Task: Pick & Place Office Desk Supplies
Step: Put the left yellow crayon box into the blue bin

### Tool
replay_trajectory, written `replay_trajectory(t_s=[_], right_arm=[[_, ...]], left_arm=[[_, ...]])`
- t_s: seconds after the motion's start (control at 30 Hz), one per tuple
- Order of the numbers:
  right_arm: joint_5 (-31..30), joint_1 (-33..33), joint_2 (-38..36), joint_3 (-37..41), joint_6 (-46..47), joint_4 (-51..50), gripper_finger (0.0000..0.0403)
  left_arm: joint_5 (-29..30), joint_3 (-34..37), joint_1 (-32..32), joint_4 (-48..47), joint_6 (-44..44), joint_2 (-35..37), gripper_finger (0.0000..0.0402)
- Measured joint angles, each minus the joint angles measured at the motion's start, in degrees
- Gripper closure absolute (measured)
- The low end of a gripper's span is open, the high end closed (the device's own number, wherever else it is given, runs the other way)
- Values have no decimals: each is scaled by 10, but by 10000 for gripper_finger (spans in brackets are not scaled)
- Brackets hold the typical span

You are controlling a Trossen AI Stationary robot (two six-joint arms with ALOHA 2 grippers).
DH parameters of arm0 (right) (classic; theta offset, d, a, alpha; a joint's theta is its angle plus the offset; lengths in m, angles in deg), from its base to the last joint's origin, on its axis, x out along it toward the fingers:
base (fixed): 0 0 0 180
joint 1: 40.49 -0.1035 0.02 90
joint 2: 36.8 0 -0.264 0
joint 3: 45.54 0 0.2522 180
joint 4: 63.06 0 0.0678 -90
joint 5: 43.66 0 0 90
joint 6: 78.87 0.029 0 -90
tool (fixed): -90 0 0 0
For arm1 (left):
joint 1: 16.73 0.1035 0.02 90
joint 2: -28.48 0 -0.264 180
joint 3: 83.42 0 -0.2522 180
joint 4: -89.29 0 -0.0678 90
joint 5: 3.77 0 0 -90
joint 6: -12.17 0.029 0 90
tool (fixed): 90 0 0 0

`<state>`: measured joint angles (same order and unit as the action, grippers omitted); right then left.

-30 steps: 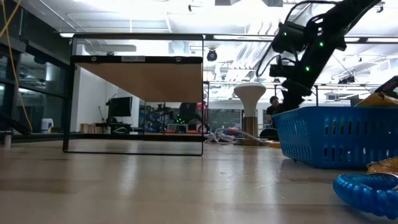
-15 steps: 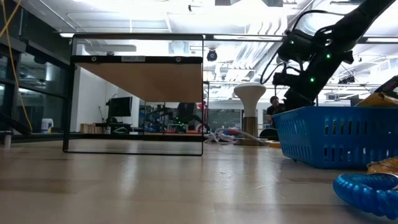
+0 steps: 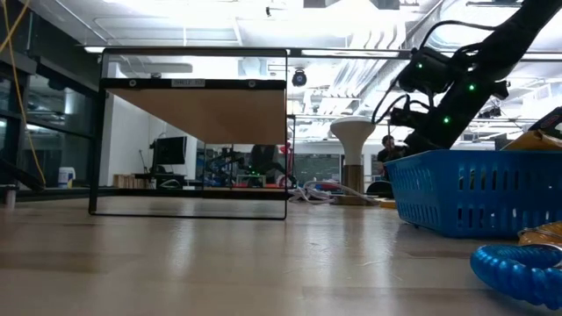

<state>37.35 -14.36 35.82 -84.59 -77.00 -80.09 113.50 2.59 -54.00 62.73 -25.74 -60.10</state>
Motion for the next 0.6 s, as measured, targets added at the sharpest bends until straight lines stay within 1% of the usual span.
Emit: replay_trajectory(t_s=[0.13,0.27,0.33,0.43,0.6], right_arm=[[-1,0,0,1,0,2,259],[-29,0,0,0,0,7,259],[-31,0,2,0,0,12,259],[-31,0,17,0,6,25,259],[-48,1,64,0,30,50,259]], left_arm=[[0,0,0,0,0,0,325],[0,0,0,0,0,0,325],[0,0,0,0,0,0,325],[0,0,0,0,0,0,325],[0,0,0,0,0,0,325]])
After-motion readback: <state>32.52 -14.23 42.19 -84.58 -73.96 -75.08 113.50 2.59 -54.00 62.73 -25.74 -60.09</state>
